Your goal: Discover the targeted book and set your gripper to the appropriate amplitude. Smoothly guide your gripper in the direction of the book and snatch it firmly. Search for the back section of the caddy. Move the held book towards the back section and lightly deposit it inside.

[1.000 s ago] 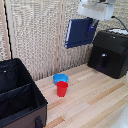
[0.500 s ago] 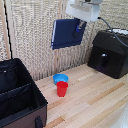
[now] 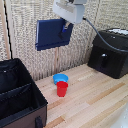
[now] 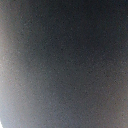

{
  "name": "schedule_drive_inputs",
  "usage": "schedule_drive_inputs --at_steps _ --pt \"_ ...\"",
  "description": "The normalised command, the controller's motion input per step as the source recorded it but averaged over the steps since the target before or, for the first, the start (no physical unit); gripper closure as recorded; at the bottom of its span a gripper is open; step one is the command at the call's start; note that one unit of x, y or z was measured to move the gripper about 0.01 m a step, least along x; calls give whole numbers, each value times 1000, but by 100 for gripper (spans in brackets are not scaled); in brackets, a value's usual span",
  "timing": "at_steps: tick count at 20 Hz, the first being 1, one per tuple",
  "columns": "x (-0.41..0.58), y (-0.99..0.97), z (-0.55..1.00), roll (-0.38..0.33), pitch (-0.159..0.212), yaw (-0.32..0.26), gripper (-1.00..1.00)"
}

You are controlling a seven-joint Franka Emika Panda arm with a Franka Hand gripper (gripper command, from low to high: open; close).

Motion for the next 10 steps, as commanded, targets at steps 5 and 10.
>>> schedule_drive_inputs --at_steps 5,10 --pt "269 859 346 0 0 -73 100" --pt "192 845 270 0 10 -78 100"
